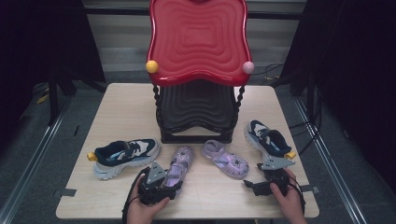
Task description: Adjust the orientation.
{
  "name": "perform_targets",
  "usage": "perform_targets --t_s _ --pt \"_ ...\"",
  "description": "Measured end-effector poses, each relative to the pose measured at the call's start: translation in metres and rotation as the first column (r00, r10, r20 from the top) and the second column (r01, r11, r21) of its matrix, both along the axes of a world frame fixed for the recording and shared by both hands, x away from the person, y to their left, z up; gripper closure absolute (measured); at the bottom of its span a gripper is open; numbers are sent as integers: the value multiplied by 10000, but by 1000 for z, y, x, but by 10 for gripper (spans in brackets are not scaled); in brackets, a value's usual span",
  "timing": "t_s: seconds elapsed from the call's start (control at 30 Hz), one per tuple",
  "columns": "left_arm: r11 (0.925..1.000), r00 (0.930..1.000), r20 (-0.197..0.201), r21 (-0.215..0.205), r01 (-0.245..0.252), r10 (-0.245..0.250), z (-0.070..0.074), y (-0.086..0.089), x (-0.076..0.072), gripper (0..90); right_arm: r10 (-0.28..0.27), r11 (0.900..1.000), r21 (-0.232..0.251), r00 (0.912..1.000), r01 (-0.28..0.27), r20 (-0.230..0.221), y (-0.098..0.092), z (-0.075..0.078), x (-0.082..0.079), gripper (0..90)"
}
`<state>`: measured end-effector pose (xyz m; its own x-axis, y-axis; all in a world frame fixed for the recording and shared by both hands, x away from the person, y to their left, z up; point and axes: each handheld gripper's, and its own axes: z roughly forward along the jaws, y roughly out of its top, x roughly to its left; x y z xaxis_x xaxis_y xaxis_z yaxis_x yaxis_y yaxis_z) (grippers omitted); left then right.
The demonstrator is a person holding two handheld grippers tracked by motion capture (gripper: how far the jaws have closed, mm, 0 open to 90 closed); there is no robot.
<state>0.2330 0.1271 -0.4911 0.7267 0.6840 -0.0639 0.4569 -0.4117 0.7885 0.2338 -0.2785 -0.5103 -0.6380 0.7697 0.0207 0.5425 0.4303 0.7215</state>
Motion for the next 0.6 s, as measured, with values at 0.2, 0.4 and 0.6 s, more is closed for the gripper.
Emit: perform_targets --t_s 0.2,0.4,0.6 --pt "9993 9994 22 -83 -353 353 -1 8 3 343 0 10000 0 10000 0 3 0 0 0 126" --pt "9990 9989 148 -57 -433 434 -2 3 1 292 -9 10000 9 10000 9 -9 0 0 0 125" --pt "9977 9977 257 272 -627 620 -6 -3 -2 208 -10 10000 9 10000 10 -10 0 0 0 125"
